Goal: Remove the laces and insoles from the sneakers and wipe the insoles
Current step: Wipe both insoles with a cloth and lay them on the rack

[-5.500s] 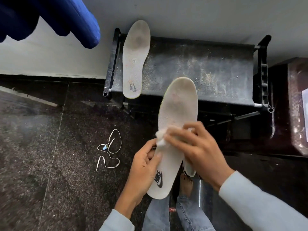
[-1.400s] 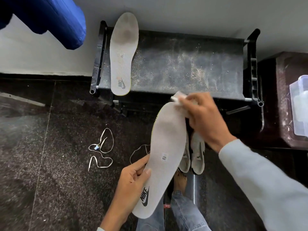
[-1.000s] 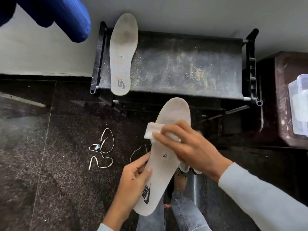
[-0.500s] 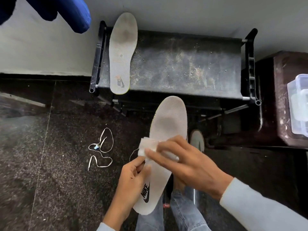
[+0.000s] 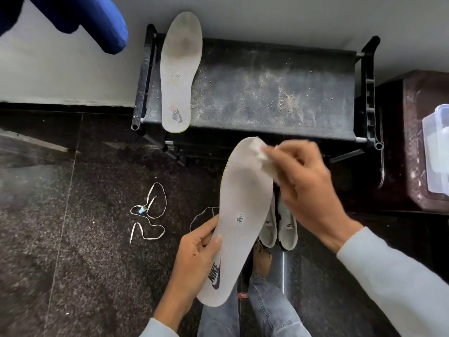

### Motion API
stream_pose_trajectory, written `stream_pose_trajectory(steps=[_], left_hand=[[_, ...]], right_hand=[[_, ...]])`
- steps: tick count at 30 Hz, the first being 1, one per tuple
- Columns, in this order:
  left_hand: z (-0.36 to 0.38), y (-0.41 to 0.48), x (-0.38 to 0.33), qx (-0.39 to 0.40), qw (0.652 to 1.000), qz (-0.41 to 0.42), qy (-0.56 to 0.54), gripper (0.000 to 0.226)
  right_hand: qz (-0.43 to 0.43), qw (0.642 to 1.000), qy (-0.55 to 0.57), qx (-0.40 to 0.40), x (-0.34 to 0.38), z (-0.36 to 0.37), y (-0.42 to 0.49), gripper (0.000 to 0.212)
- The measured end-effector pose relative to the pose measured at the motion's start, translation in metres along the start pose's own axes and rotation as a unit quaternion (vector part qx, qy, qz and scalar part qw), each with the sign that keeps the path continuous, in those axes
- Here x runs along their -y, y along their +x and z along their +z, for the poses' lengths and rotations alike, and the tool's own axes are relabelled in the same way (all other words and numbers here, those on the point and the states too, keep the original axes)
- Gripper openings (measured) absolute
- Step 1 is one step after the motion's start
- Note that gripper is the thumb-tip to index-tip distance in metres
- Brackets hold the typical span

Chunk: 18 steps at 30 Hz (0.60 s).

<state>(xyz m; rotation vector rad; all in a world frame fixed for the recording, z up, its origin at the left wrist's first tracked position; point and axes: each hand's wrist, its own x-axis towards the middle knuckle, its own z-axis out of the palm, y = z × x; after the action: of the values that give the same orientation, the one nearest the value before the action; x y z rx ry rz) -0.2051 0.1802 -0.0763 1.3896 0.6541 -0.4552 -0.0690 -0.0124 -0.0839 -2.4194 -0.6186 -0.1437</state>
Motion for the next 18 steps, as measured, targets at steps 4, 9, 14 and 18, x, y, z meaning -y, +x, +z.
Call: stream_pose_trajectory(steps=[4, 9, 14, 18], left_hand=[[0.008, 0.006, -0.007, -0.025, 0.999, 0.011, -0.04, 0.043], [0.011, 0.016, -0.012, -0.072, 0.994, 0.0, -0.085, 0.04], [0.017, 0.02, -0.022, -0.078, 0.994, 0.012, -0.076, 0.04], [0.026, 0.031, -0.04, -0.091, 0.993, 0.037, -0.059, 0.042]], right_hand=[[-0.02, 0.989, 0.041, 0.138, 0.035, 0.014, -0.055, 0.043], [-0.109, 0.942, 0.112, 0.298, 0.067, 0.011, -0.103, 0.049], [-0.008, 0.965, 0.187, 0.181, 0.064, -0.002, -0.11, 0.051], [0.107, 0.973, 0.191, 0.073, 0.052, -0.007, -0.092, 0.038]])
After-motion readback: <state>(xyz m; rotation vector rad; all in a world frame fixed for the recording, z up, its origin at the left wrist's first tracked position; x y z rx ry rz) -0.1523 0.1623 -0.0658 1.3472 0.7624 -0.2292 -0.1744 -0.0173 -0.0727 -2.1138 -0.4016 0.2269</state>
